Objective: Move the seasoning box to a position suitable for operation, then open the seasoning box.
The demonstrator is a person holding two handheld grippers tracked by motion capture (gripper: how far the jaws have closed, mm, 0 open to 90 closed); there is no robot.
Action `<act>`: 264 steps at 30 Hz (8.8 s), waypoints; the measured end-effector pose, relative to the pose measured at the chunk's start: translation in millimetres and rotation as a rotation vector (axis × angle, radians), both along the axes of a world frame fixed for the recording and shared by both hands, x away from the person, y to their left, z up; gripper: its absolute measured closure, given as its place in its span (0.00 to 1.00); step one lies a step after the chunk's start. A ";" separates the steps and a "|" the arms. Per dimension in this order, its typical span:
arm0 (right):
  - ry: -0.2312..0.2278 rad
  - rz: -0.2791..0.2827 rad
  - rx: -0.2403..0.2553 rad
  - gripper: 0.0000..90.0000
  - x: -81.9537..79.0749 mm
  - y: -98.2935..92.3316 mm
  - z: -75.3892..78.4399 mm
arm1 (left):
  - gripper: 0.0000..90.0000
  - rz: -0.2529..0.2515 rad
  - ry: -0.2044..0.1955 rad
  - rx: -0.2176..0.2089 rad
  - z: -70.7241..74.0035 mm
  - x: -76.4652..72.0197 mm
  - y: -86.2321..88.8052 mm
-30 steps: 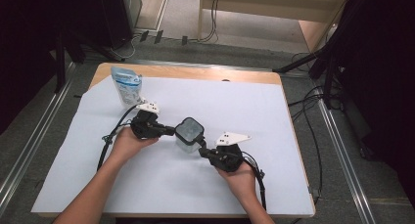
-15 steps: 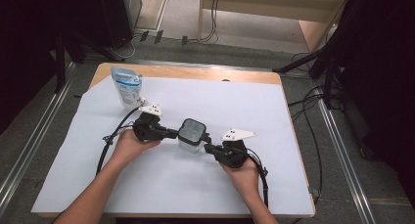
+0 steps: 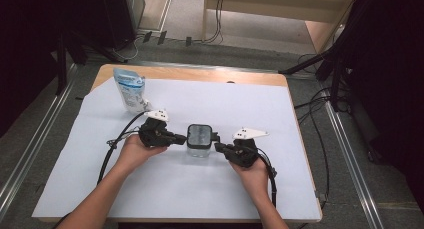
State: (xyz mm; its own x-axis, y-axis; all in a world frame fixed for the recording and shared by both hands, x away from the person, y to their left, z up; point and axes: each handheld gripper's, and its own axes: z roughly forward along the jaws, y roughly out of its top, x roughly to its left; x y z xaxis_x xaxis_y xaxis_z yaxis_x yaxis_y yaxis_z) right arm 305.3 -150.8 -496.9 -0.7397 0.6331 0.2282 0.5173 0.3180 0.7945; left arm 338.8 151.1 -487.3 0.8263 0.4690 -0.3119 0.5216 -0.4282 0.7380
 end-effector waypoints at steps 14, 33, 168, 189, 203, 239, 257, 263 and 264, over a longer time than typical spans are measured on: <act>-0.002 0.001 0.005 1.00 1.3 -6.7 6.4 | 0.86 0.001 -0.029 0.004 6.3 -2.2 6.8; 0.048 -0.027 0.013 1.00 22.3 -25.8 3.9 | 0.51 -0.061 -0.139 0.012 9.3 -7.2 4.6; 0.068 -0.017 -0.008 1.00 29.9 -15.0 -2.1 | 0.88 -0.241 -0.044 0.000 54.0 28.8 -78.0; 0.028 -0.042 -0.012 0.75 27.9 -30.6 1.3 | 0.62 -0.171 -0.054 -0.035 55.3 24.8 -32.8; 0.017 -0.032 -0.013 0.73 29.7 -37.2 0.8 | 0.50 -0.043 -0.049 -0.018 53.7 22.3 10.4; -0.002 0.009 -0.004 0.68 47.9 -34.8 4.9 | 0.51 0.220 -0.052 -0.021 56.8 9.6 129.1; 0.006 0.015 0.000 0.67 49.7 -30.9 5.1 | 0.47 0.380 -0.050 0.020 65.7 42.7 176.9; 0.015 0.013 -0.002 0.67 48.6 -31.8 5.0 | 0.46 0.423 -0.056 0.007 70.8 57.5 195.4; 0.016 0.012 -0.005 0.67 48.4 -32.2 4.7 | 0.46 0.424 -0.065 -0.003 71.2 58.9 196.2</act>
